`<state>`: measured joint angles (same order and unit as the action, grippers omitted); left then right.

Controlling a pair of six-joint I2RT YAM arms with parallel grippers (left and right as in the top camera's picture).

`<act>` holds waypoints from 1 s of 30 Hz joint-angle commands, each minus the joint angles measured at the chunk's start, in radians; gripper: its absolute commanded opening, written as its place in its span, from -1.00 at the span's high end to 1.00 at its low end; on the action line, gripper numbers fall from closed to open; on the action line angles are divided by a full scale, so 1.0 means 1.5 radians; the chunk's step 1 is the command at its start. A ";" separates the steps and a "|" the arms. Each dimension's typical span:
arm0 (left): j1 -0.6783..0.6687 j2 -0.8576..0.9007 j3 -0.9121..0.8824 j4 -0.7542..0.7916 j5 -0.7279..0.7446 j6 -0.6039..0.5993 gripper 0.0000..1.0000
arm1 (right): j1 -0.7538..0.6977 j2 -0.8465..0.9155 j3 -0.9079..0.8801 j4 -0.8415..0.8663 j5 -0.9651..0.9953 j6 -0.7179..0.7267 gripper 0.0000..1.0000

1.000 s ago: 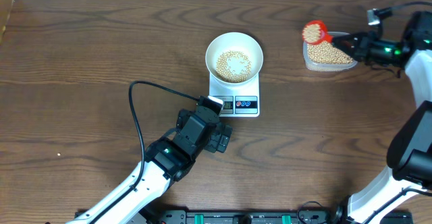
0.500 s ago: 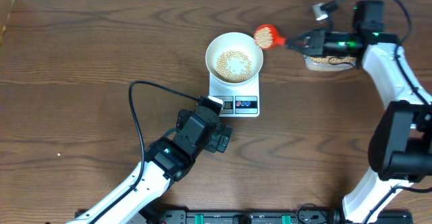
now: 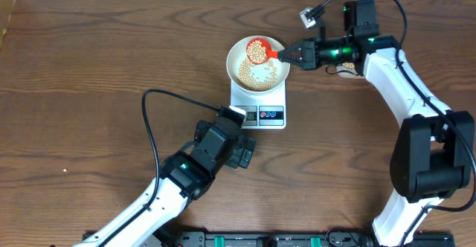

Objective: Scoop item into bowl and weigh 50g on scale
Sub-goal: 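Carry the scoop over the bowl and pour soybeans in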

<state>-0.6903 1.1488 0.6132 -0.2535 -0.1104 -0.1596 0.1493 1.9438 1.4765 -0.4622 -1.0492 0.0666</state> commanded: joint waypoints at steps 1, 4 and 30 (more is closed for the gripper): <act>-0.002 -0.004 -0.005 0.001 -0.002 0.003 -0.95 | 0.017 0.005 0.006 0.001 0.079 -0.026 0.97; -0.002 -0.004 -0.005 0.001 -0.002 0.004 -0.96 | 0.029 -0.001 0.006 -0.003 0.132 -0.026 0.97; -0.002 -0.004 -0.005 0.001 -0.002 0.003 -0.96 | 0.178 -0.128 0.006 -0.006 0.537 -0.236 0.98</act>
<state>-0.6903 1.1488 0.6132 -0.2535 -0.1104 -0.1596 0.4007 1.7771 1.4765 -0.4702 -0.2733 -0.2211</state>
